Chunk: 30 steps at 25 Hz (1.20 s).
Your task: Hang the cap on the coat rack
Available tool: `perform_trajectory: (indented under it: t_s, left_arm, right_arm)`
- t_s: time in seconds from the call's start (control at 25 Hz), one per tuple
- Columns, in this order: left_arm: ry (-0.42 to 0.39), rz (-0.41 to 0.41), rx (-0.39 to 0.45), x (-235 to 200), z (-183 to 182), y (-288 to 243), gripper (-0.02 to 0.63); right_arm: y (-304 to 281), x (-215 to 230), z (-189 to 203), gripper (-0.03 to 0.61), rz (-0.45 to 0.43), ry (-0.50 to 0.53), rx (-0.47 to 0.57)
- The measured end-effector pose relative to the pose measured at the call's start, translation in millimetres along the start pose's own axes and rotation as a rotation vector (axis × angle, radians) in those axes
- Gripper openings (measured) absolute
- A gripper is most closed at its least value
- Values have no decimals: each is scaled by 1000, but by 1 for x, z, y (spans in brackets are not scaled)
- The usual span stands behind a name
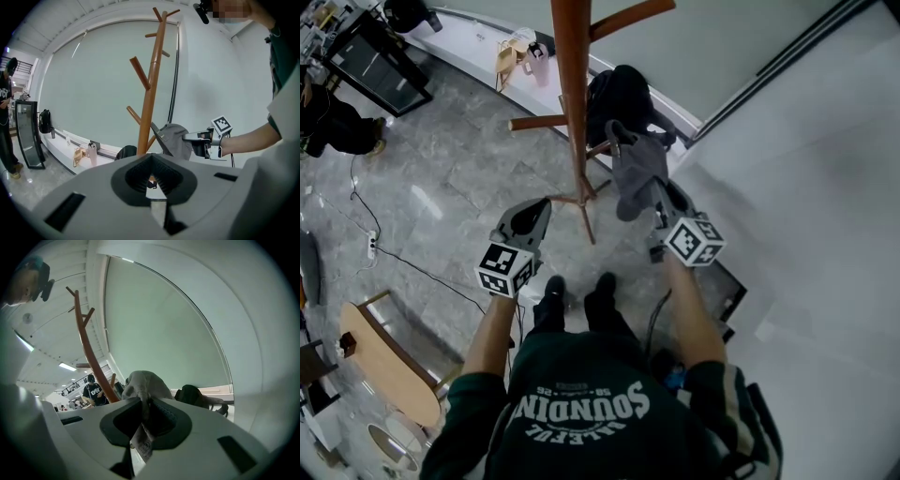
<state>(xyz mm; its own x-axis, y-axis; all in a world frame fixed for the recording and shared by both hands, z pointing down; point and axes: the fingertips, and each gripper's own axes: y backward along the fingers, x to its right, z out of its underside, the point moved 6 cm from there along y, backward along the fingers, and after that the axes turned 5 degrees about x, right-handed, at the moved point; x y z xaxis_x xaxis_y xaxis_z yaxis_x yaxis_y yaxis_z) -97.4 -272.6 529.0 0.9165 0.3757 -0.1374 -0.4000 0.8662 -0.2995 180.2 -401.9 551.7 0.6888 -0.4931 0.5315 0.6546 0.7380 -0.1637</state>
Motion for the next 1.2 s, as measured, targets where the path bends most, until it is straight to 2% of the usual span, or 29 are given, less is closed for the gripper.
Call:
perform_trajectory:
  t_s: [0.32,0.92,1.2]
  left_arm:
    - [9,-11,-3,1,4,1,0]
    - [38,-42,-10,-3,15,14,0]
    - [49,-63,-3,-5,16,26,0]
  right_arm:
    - [-5,19,21,38,10,-23,-75]
    - [-21,25,67,38,4,-24,-204]
    - [-27,29,89,38,33,-30,-255]
